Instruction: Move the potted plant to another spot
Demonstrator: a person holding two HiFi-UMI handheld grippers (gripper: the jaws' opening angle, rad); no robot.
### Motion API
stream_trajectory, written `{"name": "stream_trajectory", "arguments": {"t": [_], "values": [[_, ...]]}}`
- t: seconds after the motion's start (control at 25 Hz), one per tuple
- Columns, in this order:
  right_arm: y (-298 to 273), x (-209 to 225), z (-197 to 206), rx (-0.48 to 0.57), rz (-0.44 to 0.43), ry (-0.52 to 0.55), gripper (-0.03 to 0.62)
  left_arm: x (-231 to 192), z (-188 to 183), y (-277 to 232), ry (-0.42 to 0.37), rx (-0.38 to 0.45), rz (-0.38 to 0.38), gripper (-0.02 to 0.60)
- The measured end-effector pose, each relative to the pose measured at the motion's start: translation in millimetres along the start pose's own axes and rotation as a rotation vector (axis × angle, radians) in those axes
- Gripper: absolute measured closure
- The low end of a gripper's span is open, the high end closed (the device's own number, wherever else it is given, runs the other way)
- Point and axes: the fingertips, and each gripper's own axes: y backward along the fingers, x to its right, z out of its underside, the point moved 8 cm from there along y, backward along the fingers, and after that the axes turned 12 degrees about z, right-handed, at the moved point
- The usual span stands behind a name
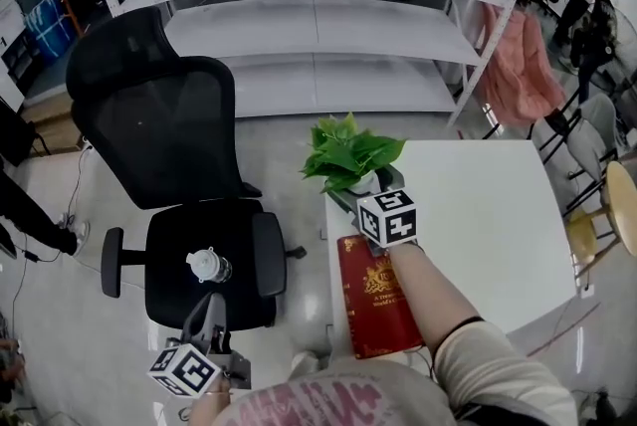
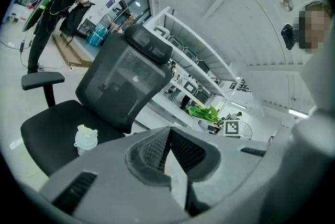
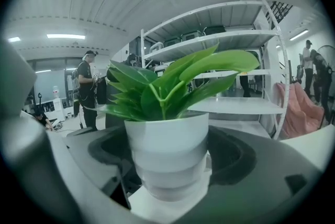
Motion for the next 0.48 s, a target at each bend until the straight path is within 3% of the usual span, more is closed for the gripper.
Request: {"name": "stream_trajectory", "arguments": {"t": [0.48], "values": [[-25, 7, 22, -0.070, 0.030, -0.010, 0.106, -7, 6, 9, 0.008, -0.018, -0.043, 0.578]]}}
